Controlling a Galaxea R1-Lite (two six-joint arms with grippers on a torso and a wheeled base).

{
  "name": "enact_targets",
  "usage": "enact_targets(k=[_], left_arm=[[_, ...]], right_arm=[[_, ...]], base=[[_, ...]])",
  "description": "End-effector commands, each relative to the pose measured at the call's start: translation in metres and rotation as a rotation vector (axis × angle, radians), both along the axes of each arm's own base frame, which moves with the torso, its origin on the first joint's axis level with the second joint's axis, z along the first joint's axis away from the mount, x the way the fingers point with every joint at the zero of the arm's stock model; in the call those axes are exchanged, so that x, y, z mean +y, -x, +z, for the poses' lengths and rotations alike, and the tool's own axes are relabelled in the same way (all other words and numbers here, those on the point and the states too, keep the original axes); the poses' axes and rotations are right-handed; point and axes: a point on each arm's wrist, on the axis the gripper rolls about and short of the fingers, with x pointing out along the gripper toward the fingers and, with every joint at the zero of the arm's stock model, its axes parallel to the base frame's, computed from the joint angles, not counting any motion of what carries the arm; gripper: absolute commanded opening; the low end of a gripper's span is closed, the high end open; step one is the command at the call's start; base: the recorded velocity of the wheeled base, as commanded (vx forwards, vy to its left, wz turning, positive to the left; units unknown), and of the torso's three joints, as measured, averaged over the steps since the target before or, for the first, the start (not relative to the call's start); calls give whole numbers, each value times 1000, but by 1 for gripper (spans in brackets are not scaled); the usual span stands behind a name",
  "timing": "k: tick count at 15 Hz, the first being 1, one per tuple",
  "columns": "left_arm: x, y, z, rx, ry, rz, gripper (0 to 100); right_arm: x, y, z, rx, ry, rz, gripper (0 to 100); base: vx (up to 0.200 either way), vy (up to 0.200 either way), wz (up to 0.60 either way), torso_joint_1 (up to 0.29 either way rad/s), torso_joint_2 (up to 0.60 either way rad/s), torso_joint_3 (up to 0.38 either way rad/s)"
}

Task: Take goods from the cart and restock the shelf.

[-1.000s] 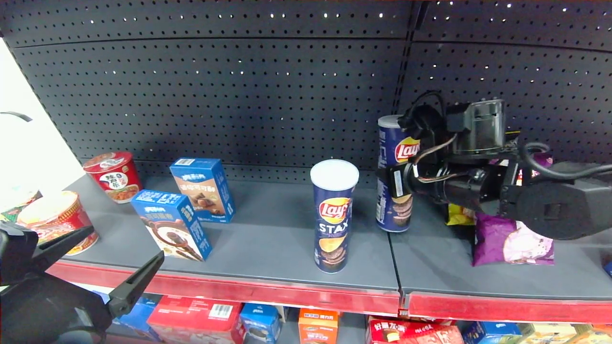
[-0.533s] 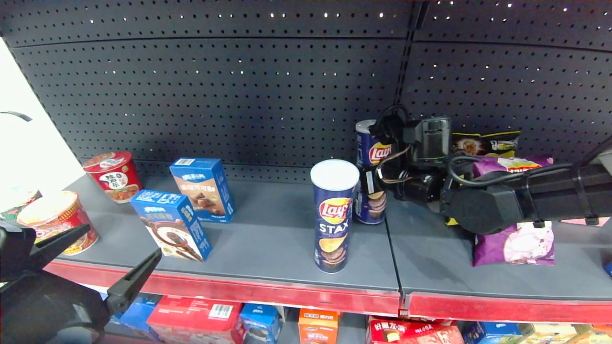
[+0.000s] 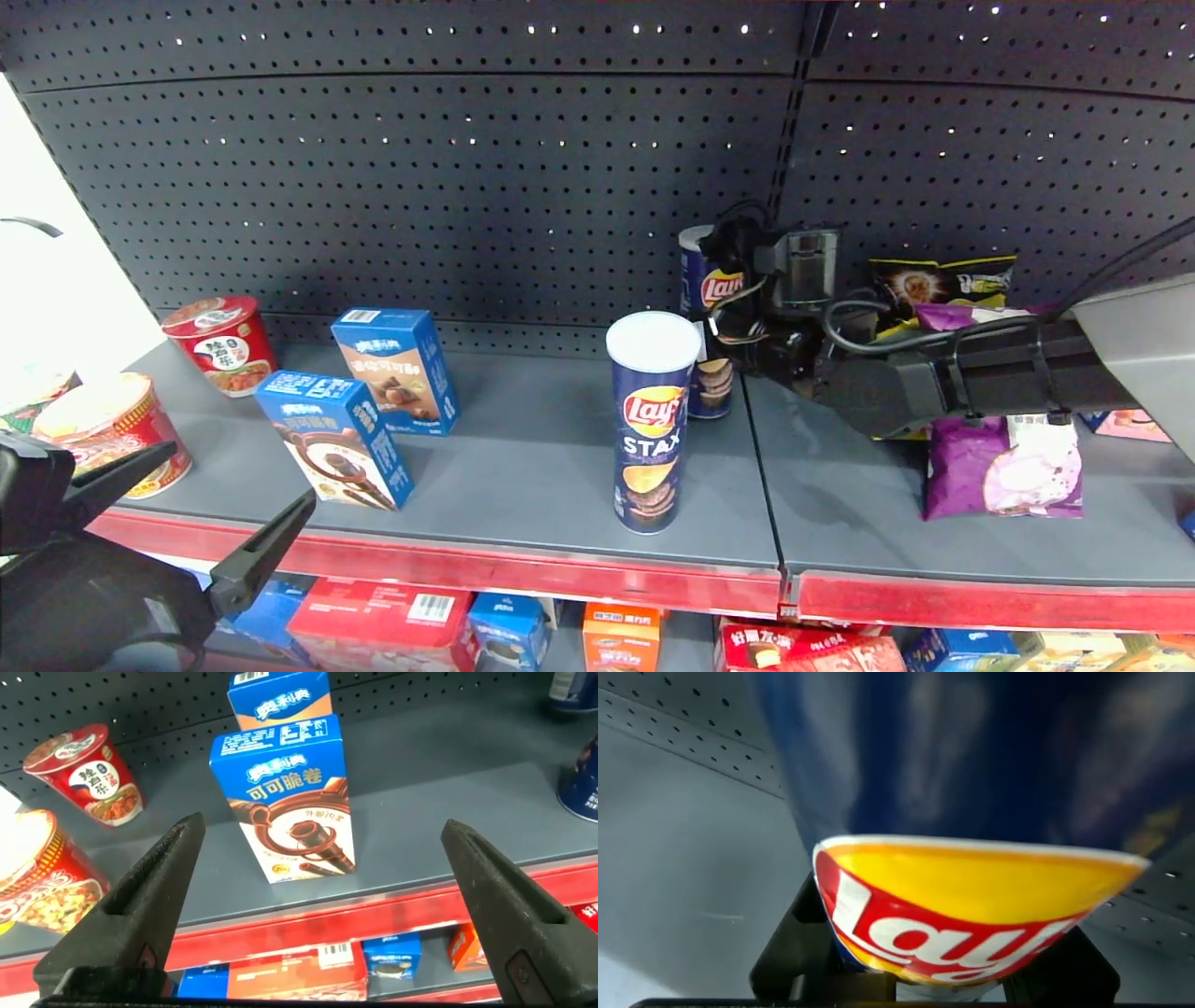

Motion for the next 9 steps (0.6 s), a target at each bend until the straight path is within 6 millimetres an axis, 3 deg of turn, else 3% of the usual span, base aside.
enact_targets(k=[1,9], left_arm=[[0,0,-1,3,-1,1,100],[0,0,-1,2,-1,-1,100]], right_arm=[[4,-5,-5,3,1,0,0],[25,-20,-18,-32,-49,-2,0]], base=[[0,0,0,0,0,0],[0,0,0,0,0,0]])
